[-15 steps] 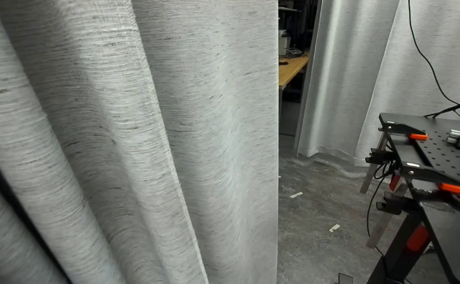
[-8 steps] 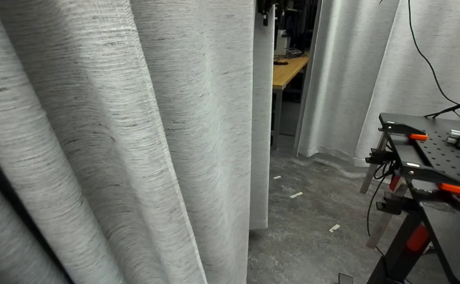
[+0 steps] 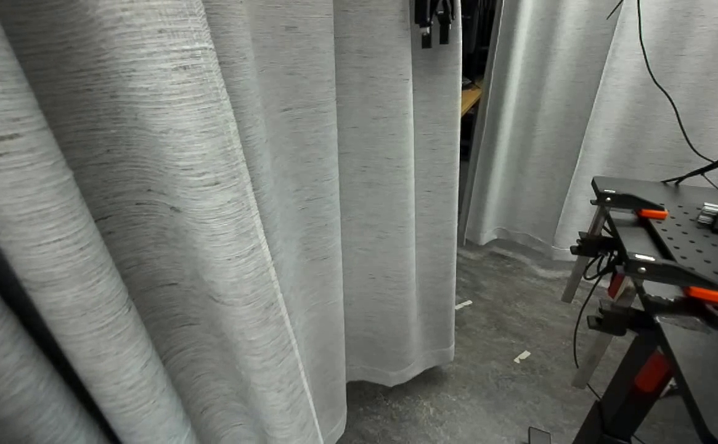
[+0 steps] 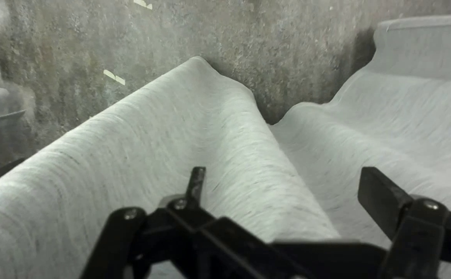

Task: Slide the curtains

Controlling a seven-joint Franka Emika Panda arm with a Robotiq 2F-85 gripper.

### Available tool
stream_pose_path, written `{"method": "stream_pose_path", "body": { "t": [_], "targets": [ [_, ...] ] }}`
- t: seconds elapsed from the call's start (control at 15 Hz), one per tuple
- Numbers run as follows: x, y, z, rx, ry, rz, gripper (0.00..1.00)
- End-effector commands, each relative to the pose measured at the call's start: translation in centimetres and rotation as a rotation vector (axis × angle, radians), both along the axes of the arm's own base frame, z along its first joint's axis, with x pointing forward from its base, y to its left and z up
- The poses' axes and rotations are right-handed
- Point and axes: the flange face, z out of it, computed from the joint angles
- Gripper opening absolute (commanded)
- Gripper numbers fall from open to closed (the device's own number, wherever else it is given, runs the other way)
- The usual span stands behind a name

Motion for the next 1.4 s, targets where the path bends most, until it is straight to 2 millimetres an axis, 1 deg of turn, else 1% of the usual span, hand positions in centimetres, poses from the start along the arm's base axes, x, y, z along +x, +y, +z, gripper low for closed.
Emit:
{"method": "stream_pose_path", "body": {
  "t": [0.0,0.33,0.53,0.73,0.8,0.93,1.07,1.2,1.33],
  "targets": [
    [-4.4,6.5,1.0,0.043,0.037,0.195,1.0],
    [-9.2,16.5,0.9,0.097,0.062,0.433,1.0],
    [-12.6,22.5,0.9,0.115,0.06,0.548,1.0],
    [-15.1,27.7,1.1,0.138,0.009,0.616,1.0],
    [-15.8,29.0,1.2,0.15,-0.011,0.63,1.0],
    [-17.1,31.2,1.5,0.167,-0.062,0.642,1.0],
    [-18.2,32.5,1.5,0.176,-0.112,0.649,1.0],
    [-19.1,33.1,1.3,0.171,-0.149,0.657,1.0],
    [-19.9,33.3,0.9,0.162,-0.164,0.664,1.0]
  ]
}}
